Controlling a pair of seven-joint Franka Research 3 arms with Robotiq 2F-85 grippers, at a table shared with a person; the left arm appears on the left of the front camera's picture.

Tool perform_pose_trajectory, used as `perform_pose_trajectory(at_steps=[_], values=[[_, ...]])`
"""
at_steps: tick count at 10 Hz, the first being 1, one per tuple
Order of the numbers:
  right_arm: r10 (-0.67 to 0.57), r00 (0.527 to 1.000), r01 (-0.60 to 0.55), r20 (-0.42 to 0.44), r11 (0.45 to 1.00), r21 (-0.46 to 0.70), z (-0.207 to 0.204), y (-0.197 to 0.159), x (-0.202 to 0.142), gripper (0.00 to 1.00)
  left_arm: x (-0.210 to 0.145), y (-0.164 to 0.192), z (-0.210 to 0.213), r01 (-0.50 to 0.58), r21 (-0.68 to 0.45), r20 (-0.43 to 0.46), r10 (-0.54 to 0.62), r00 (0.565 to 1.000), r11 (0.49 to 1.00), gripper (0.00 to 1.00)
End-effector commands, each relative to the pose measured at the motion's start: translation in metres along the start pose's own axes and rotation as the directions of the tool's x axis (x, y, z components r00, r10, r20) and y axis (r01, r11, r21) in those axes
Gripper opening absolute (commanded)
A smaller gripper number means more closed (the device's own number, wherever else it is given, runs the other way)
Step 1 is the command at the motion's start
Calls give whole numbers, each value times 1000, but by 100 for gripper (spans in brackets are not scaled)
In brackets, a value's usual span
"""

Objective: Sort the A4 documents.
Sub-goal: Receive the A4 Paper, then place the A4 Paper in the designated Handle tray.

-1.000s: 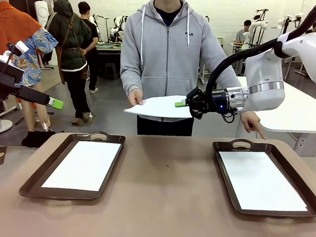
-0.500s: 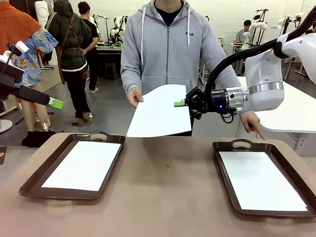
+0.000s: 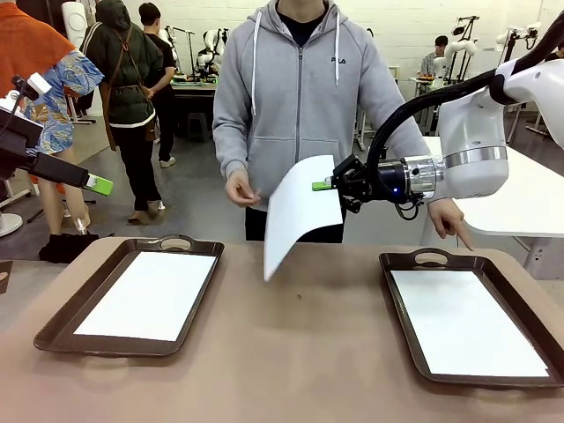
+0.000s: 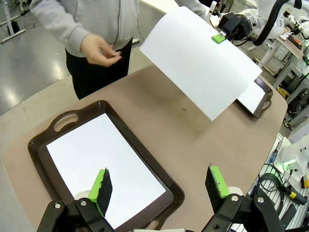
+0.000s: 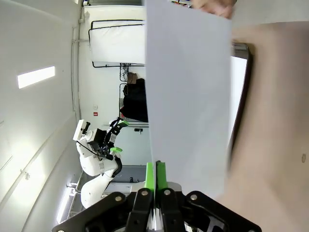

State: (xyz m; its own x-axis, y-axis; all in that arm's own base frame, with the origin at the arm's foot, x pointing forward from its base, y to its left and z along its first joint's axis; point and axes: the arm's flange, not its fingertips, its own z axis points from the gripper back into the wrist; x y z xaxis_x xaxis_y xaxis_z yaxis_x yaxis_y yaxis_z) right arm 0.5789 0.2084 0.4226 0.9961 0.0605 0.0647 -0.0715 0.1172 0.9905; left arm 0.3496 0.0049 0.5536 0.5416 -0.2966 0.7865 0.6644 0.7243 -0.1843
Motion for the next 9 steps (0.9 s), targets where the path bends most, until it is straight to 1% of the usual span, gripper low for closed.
perform_pose_trajectory(at_steps=[1, 9], values=[[7, 1000, -7, 9, 1000, -5, -1, 0, 1, 0, 0, 0, -1, 2, 1, 2, -2, 1000, 1000, 100], [7, 1000, -7, 9, 1000, -5, -1, 0, 1, 0, 0, 0, -1, 2, 1, 2, -2, 1000, 1000, 100]])
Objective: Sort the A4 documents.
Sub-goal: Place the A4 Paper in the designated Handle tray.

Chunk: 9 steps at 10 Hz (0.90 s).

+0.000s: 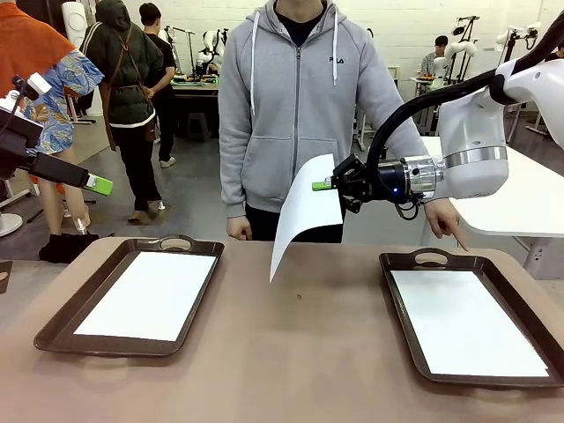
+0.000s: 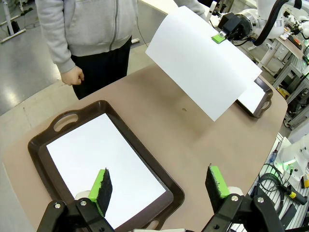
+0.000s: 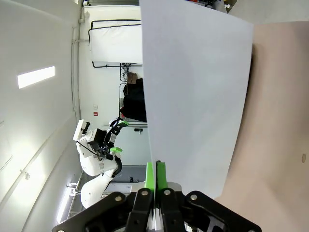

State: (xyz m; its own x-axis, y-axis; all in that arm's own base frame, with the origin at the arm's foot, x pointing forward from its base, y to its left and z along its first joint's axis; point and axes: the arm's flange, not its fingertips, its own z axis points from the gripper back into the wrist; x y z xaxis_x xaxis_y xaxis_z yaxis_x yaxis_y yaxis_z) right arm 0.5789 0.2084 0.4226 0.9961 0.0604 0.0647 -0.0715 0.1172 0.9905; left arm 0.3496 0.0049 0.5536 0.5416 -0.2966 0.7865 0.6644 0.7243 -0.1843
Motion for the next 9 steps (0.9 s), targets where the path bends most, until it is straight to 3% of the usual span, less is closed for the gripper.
perform_pose_trajectory(at_steps=[1, 2, 4, 6, 9], values=[[7, 1000, -7, 9, 1000, -5, -1, 0, 1, 0, 0, 0, -1, 2, 1, 2, -2, 1000, 1000, 100], [0, 1000, 0, 0, 1000, 0, 0, 0, 0, 1, 0, 0, -1, 2, 1, 2, -2, 1000, 1000, 100], [-50, 995, 54, -84, 997, 48, 23, 22, -43, 1, 0, 0, -1, 2, 1, 2, -2, 1000, 1000, 100], [-28, 996, 28, -89, 1000, 7, 72, 51, -75, 1, 0, 0, -1, 2, 1, 2, -2, 1000, 1000, 100], [-32, 985, 13, -167, 994, -113, 133, 54, -106, 1, 0, 0, -1, 2, 1, 2, -2, 1000, 1000, 100]])
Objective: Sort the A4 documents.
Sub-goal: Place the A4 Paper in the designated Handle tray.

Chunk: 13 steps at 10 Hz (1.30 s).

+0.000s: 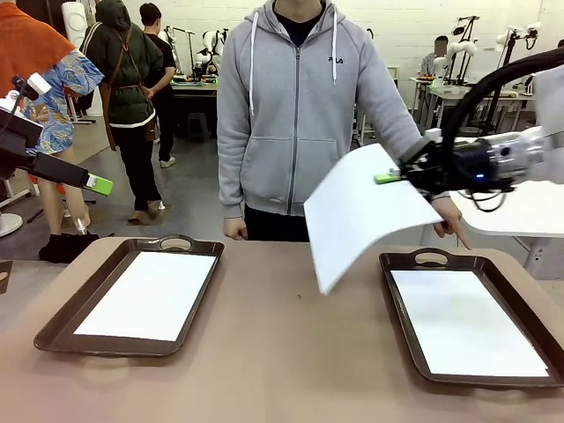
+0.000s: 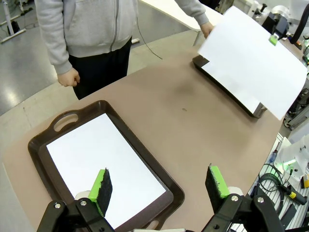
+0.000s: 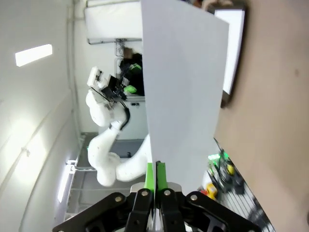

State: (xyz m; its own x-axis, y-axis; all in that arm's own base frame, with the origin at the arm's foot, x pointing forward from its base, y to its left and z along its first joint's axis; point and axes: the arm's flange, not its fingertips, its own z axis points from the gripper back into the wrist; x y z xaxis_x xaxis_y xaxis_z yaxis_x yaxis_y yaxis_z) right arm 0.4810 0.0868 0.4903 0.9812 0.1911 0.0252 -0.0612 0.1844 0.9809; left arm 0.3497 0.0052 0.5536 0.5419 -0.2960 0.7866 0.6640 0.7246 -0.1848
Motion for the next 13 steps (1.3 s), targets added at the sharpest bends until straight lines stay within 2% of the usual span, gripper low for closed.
perform_pose_trajectory(at_steps=[1, 2, 3, 5, 7, 10, 13], values=[[-8, 999, 4, -35, 995, -99, 24, -13, -17, 1, 0, 0, -1, 2, 0, 2, -2, 1000, 1000, 100], [-8, 1000, 6, -13, 985, -171, 39, -21, -27, 1, 0, 0, -1, 2, 0, 2, -2, 1000, 1000, 100], [3, 998, 12, 55, 963, -271, 54, -30, -36, 1, 0, 0, -1, 2, 0, 2, -2, 1000, 1000, 100], [57, 985, 9, 165, 929, -371, 76, -53, -55, 1, 0, 0, -1, 2, 0, 2, -2, 1000, 1000, 100], [93, 970, 22, 223, 884, -466, 83, -87, -65, 1, 0, 0, -1, 2, 0, 2, -2, 1000, 1000, 100], [87, 965, 35, 246, 891, -453, 95, -117, -60, 1, 0, 0, -1, 2, 0, 2, -2, 1000, 1000, 100], [90, 969, 29, 229, 882, -471, 120, -111, -32, 1, 0, 0, -1, 2, 0, 2, -2, 1000, 1000, 100]])
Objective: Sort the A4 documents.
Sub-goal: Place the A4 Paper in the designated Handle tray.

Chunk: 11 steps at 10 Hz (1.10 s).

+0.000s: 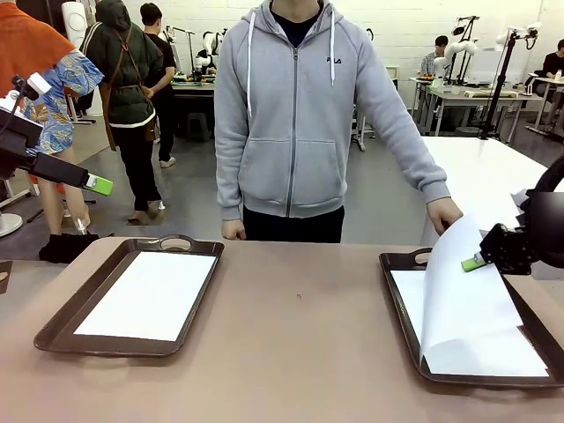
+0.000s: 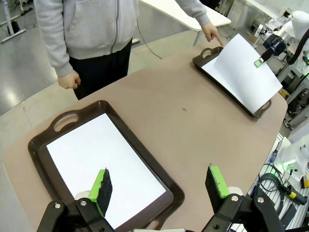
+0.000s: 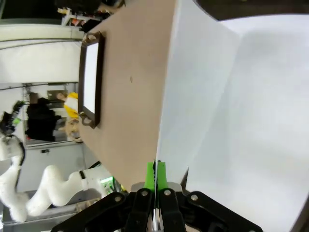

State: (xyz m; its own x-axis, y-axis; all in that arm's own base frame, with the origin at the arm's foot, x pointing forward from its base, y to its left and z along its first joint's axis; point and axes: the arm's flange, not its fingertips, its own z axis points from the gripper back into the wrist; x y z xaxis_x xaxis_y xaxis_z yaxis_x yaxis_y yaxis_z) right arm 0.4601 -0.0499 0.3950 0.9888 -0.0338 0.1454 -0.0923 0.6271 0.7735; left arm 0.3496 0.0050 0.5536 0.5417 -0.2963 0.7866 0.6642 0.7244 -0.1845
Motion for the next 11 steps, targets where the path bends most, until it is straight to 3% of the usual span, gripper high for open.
perform_pose_trajectory(at_steps=[1, 7, 11], values=[[34, 999, -34, -28, 999, -12, 12, 6, 33, 1, 0, 0, -1, 2, 1, 2, -2, 1000, 1000, 100], [43, 954, -46, -295, 999, -5, 0, 24, 61, 1, 0, 0, -1, 2, 1, 2, -2, 1000, 1000, 100], [59, 963, -45, -262, 997, 61, 12, 30, 63, 1, 0, 0, -1, 2, 1, 2, -2, 1000, 1000, 100]])
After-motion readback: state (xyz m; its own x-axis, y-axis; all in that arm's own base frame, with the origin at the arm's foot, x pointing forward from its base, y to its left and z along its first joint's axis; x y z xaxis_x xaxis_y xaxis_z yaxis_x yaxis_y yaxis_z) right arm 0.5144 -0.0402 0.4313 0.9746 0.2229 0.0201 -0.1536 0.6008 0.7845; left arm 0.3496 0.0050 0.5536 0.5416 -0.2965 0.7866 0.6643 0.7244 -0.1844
